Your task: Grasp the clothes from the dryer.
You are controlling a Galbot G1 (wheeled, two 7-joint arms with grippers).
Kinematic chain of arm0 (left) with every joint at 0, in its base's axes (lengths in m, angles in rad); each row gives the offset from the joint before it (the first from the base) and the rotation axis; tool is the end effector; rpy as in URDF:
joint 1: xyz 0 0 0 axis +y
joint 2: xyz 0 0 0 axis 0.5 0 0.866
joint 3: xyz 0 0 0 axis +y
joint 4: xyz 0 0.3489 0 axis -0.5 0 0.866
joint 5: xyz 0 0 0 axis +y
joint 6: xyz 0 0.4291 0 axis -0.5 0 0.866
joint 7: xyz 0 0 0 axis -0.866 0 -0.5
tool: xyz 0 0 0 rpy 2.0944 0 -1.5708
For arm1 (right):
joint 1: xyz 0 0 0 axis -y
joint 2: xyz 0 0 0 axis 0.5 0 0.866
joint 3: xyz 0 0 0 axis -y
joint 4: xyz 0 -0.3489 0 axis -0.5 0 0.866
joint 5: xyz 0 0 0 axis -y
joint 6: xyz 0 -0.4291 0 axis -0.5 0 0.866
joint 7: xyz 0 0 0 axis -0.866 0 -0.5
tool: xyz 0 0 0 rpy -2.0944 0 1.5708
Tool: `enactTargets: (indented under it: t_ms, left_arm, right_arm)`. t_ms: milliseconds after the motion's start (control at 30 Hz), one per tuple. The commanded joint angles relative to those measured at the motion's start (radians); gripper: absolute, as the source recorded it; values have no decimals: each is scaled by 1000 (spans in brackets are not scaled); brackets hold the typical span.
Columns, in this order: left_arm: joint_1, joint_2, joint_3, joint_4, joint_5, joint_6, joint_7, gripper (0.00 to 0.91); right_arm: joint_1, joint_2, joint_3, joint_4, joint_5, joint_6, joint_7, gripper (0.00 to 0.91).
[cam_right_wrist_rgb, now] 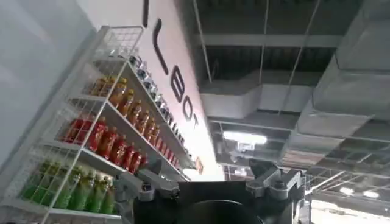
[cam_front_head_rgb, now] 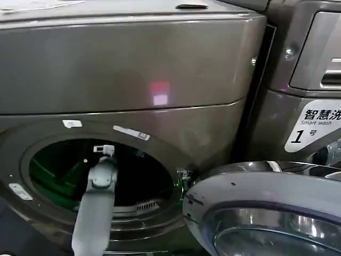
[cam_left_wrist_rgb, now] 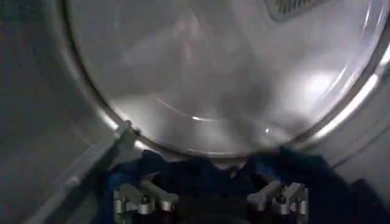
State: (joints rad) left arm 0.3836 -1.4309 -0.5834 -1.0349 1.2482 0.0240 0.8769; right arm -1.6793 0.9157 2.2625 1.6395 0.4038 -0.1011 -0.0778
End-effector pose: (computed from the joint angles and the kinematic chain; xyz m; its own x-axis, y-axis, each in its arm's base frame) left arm 0.6347 0.1010 -0.2138 -0.7511 0.0826 0.6549 0.6509 0.2577 0.7140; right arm -0.0555 -0.5293 0.0454 -0.3164 0.7879 -0.5283 0.9428 0.1997 -0.2669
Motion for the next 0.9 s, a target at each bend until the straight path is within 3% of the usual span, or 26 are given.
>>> enactTargets:
  t_ms: [33,300,900]
  left_arm:
    - [-79,23,-5,66,230,-248,426,907]
    - [-110,43,-4,94,152,-339,471,907]
    - [-184,16,4,206,228,-292,470,907]
  right_arm:
    - [1,1,-7,0,-1,3,-2,907]
    - [13,2,-26,5,-3,4,-1,907]
    - [51,17,-77,-1,-40,10,-5,907]
